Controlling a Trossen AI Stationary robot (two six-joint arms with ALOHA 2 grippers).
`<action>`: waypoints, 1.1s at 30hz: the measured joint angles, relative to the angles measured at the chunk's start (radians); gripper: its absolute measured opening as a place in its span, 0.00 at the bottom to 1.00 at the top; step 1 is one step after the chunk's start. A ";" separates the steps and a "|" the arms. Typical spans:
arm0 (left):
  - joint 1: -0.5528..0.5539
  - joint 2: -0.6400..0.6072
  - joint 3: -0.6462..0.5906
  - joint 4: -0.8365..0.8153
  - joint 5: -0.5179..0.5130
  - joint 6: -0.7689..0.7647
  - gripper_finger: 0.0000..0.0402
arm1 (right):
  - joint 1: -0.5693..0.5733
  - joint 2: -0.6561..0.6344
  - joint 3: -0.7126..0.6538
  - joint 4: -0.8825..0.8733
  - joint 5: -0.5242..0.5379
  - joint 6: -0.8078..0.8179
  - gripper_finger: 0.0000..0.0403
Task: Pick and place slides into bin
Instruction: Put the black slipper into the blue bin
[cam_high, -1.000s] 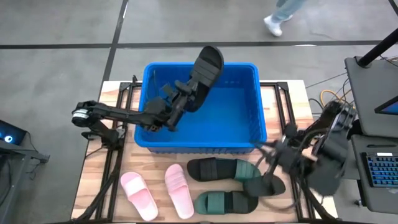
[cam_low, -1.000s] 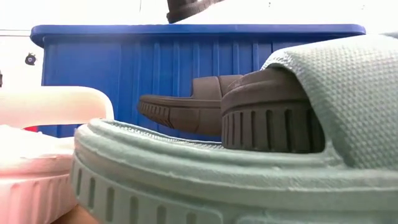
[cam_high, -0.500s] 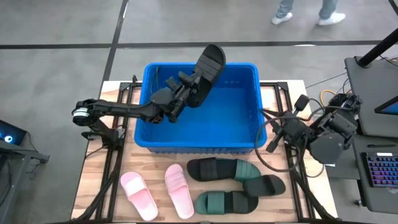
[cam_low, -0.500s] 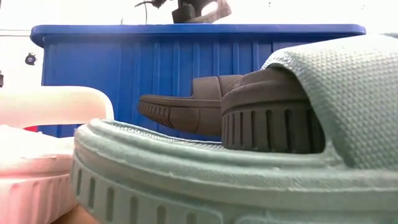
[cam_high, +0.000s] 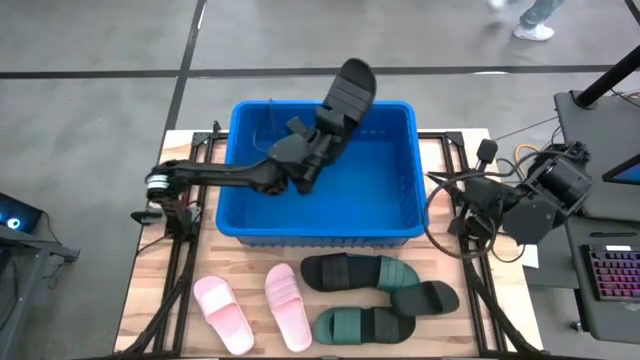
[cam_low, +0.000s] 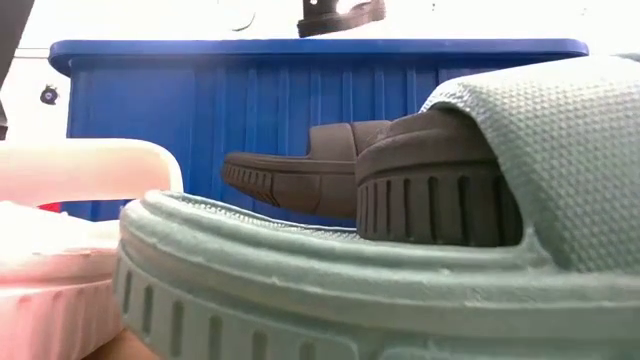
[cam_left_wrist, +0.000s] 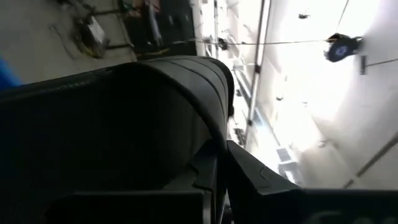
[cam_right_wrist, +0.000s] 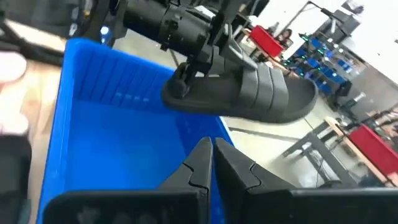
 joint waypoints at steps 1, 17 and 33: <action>-0.007 0.026 0.025 -0.010 -0.031 0.000 0.00 | 0.000 -0.009 0.000 -0.012 -0.008 -0.008 0.02; -0.098 0.262 0.252 -0.021 -0.324 0.025 0.00 | 0.001 -0.103 0.000 -0.168 -0.108 0.053 0.02; -0.089 0.336 0.314 -0.023 -0.326 -0.053 0.00 | 0.002 -0.086 -0.043 -0.168 -0.107 0.043 0.02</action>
